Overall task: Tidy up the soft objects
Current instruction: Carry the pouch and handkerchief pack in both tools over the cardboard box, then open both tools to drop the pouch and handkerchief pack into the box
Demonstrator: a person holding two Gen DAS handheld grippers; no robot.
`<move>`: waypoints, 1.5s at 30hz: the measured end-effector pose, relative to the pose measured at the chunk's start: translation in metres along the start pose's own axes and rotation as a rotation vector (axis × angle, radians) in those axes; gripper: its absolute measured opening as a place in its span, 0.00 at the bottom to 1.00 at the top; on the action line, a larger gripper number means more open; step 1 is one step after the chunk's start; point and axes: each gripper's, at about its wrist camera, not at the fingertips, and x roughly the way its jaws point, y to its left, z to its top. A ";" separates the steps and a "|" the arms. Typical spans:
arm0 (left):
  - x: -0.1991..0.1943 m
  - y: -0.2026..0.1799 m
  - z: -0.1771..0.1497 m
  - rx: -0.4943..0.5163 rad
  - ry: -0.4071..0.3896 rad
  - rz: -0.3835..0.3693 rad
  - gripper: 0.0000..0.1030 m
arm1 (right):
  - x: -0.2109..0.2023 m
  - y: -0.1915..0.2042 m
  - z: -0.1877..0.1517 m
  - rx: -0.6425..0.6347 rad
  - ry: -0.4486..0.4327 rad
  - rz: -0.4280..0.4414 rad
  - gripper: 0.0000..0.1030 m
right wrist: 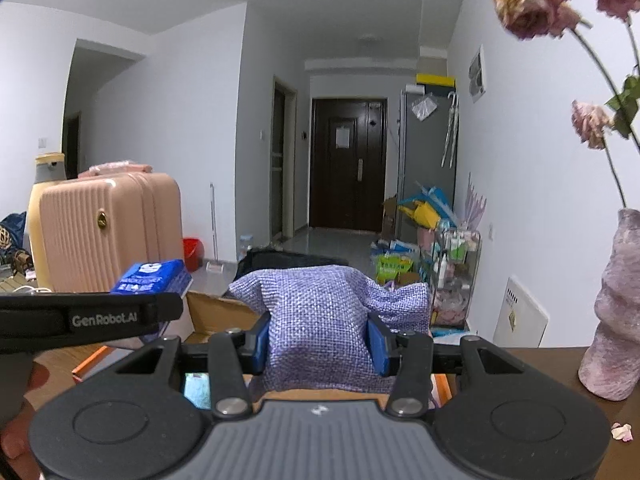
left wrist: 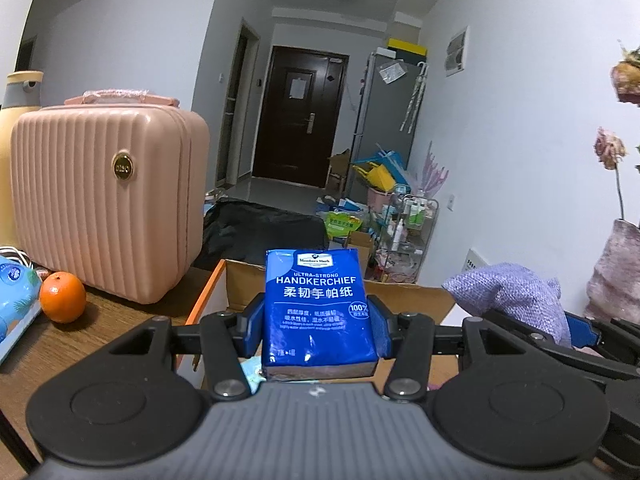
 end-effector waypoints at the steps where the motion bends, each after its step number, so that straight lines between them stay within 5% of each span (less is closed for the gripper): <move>1: 0.003 0.000 0.001 -0.004 0.003 0.004 0.51 | 0.003 -0.001 0.001 0.001 0.010 -0.001 0.45; 13: 0.042 0.004 0.004 -0.037 0.057 0.069 0.51 | 0.048 -0.008 0.015 0.000 0.120 0.015 0.45; 28: 0.070 0.001 -0.013 0.007 0.119 0.125 0.51 | 0.089 -0.015 -0.007 0.050 0.212 -0.014 0.45; 45: 0.075 0.004 -0.017 0.011 0.137 0.128 0.51 | 0.095 -0.011 -0.020 0.037 0.245 -0.018 0.47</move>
